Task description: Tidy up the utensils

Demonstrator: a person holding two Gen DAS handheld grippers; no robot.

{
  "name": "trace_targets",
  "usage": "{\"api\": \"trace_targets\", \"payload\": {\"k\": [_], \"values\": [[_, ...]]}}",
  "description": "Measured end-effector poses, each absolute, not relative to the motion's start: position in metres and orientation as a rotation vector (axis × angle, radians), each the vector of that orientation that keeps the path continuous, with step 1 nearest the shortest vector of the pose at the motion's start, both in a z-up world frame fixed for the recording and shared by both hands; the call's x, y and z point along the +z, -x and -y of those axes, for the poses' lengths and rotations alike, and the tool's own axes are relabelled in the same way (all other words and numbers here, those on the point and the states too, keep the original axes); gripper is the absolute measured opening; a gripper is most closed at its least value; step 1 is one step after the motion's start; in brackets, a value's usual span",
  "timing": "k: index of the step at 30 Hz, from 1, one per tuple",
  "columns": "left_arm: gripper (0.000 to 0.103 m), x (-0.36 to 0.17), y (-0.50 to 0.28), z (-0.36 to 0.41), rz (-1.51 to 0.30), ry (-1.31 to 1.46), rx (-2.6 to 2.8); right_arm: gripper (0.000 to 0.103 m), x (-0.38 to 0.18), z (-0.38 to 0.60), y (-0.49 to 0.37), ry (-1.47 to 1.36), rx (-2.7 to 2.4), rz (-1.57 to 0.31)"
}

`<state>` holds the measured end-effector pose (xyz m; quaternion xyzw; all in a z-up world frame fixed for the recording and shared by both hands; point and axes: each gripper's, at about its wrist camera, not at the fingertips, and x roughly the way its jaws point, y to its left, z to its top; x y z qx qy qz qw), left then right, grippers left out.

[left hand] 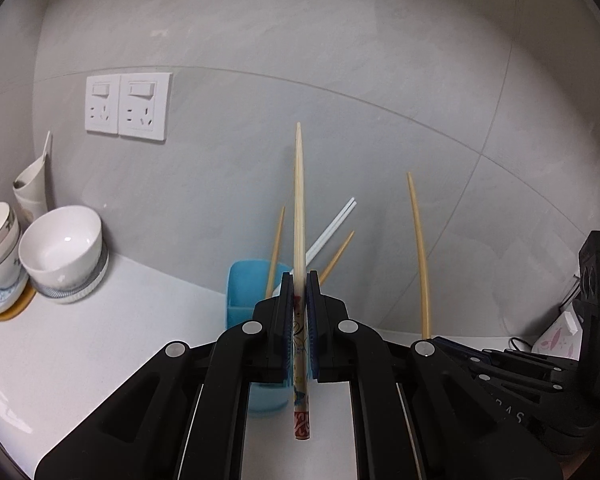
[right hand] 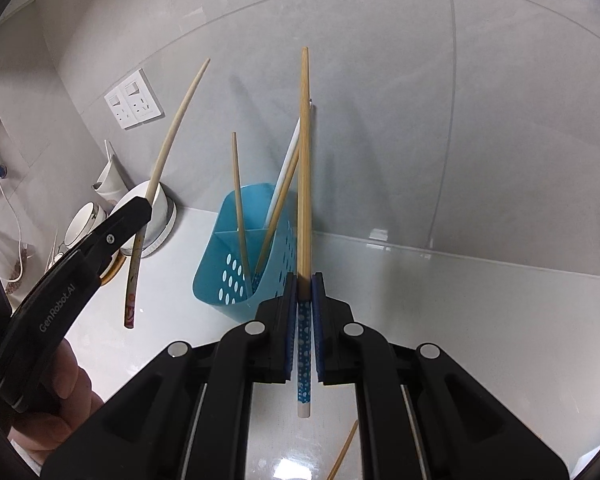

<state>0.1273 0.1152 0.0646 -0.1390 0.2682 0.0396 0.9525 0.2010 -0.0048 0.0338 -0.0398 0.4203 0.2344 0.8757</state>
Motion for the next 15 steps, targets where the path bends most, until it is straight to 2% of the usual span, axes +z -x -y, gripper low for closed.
{"api": "trace_targets", "payload": {"k": [15], "values": [[0.006,0.021,-0.174,-0.119,-0.56,0.241,0.071,0.007,0.02,-0.007,-0.224,0.071,0.505,-0.88]]}}
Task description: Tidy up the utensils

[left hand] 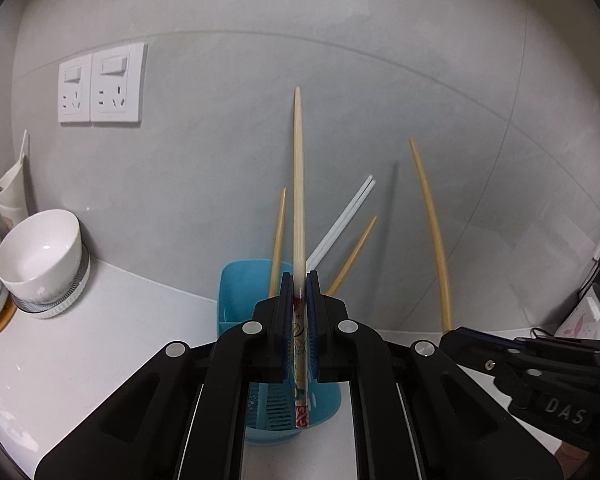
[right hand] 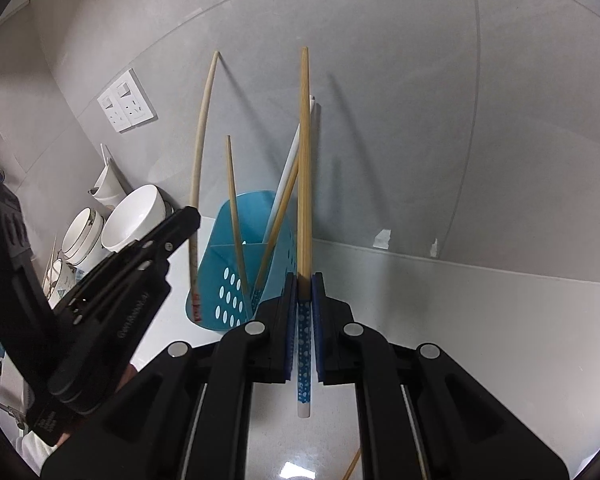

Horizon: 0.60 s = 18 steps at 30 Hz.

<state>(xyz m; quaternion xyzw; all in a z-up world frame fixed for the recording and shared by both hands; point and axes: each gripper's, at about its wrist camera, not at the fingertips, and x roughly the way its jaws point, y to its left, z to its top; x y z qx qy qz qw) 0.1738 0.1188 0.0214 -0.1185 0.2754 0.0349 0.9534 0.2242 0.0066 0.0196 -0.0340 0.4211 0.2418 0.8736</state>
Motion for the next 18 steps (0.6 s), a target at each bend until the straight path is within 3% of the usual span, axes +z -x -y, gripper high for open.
{"api": "trace_targets", "payload": {"k": [18], "values": [[0.007,-0.013,-0.202,-0.116,-0.661,0.194,0.056,0.007,0.007,-0.004,-0.236,0.062,0.501,-0.892]]}}
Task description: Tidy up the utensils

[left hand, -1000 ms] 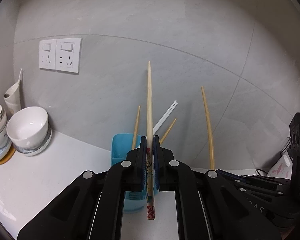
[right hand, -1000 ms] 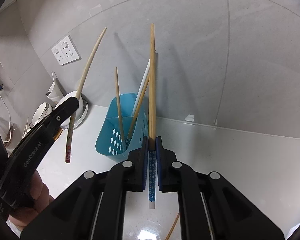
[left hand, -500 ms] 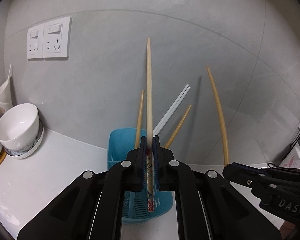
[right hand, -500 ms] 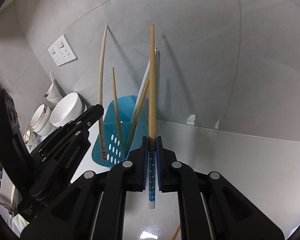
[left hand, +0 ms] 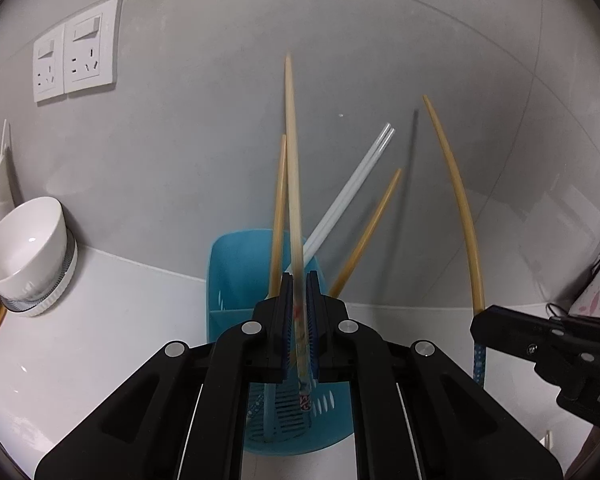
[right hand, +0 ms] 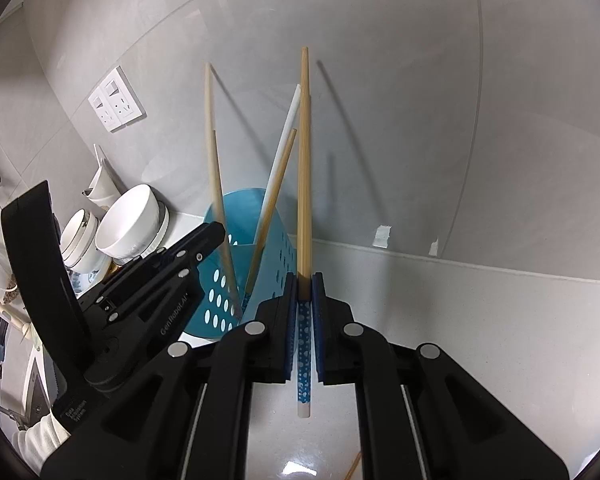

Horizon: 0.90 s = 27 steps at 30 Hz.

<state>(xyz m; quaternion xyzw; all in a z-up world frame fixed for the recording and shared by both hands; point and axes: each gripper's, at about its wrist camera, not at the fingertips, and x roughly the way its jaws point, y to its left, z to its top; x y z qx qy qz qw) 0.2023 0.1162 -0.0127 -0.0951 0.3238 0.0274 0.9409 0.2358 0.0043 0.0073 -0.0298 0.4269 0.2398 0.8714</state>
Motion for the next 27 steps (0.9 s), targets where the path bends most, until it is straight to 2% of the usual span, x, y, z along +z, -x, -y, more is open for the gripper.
{"api": "trace_targets", "payload": {"k": [2,5,7,9,16,18,23,27], "values": [[0.009,-0.014,-0.202,-0.117,-0.676,0.192,0.057,0.007,0.006,-0.005,-0.236,0.066,0.5,-0.891],[0.034,-0.015,-0.199,-0.119,-0.695,0.182,0.071,0.007,0.005,-0.006,-0.235,0.067,0.504,-0.89],[0.039,-0.013,-0.193,-0.121,-0.702,0.18,0.072,0.007,0.005,-0.006,-0.235,0.066,0.509,-0.888],[0.056,-0.009,-0.188,-0.124,-0.708,0.185,0.079,0.007,0.006,-0.008,-0.234,0.066,0.517,-0.882],[0.079,-0.004,-0.173,-0.135,-0.746,0.177,0.116,0.007,0.012,-0.013,-0.23,0.044,0.562,-0.84],[0.089,-0.003,-0.169,-0.141,-0.752,0.189,0.126,0.007,0.013,-0.017,-0.23,0.038,0.574,-0.83],[0.096,0.0,-0.16,-0.152,-0.757,0.199,0.147,0.007,0.017,-0.028,-0.227,0.029,0.615,-0.793],[0.097,0.003,-0.156,-0.162,-0.763,0.214,0.166,0.007,0.018,-0.039,-0.227,0.008,0.649,-0.761]]}}
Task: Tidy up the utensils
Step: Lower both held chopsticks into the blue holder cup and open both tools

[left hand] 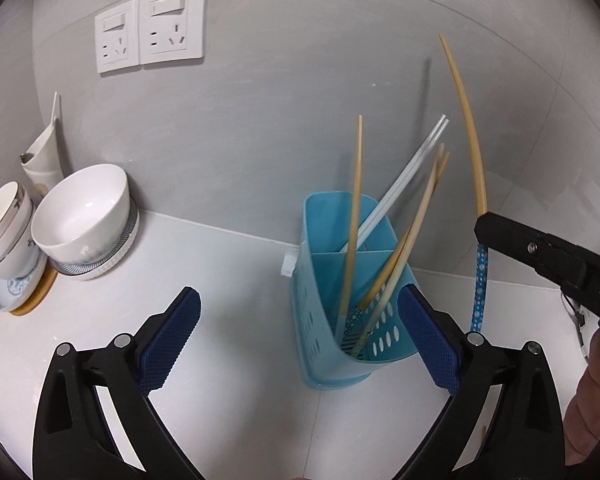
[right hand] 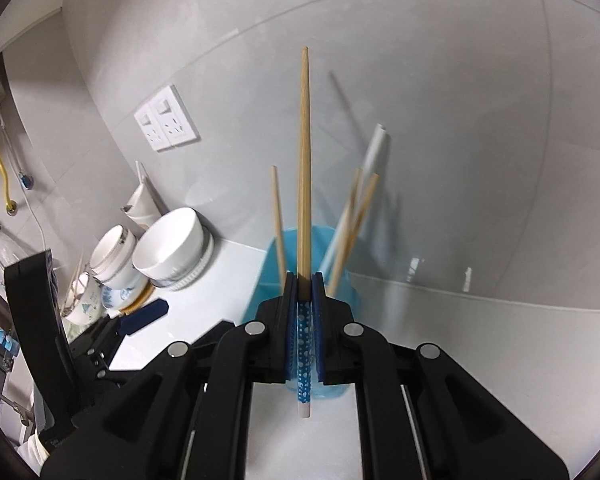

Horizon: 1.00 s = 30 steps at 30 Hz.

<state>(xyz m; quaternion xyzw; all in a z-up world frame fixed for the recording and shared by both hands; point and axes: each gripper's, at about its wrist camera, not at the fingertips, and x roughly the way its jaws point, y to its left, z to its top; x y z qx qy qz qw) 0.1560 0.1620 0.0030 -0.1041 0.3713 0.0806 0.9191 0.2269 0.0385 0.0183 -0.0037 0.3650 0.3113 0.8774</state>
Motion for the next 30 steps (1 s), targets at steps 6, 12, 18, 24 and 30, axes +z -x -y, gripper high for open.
{"api": "trace_targets", "payload": {"k": [6,12,18,24,30], "values": [[0.097,0.0,-0.152,-0.171,-0.778,0.232,0.175,0.007,0.019,-0.051,-0.227,-0.004,0.668,-0.705],[0.097,-0.007,-0.15,-0.179,-0.786,0.232,0.191,0.007,0.015,-0.064,-0.229,-0.004,0.668,-0.658],[0.097,-0.011,-0.15,-0.186,-0.792,0.236,0.197,0.007,0.005,-0.071,-0.23,0.0,0.656,-0.64],[0.097,-0.015,-0.152,-0.191,-0.796,0.241,0.202,0.007,-0.008,-0.075,-0.229,0.018,0.641,-0.641],[0.097,-0.017,-0.152,-0.194,-0.797,0.24,0.211,0.007,-0.021,-0.076,-0.229,0.035,0.628,-0.663]]}}
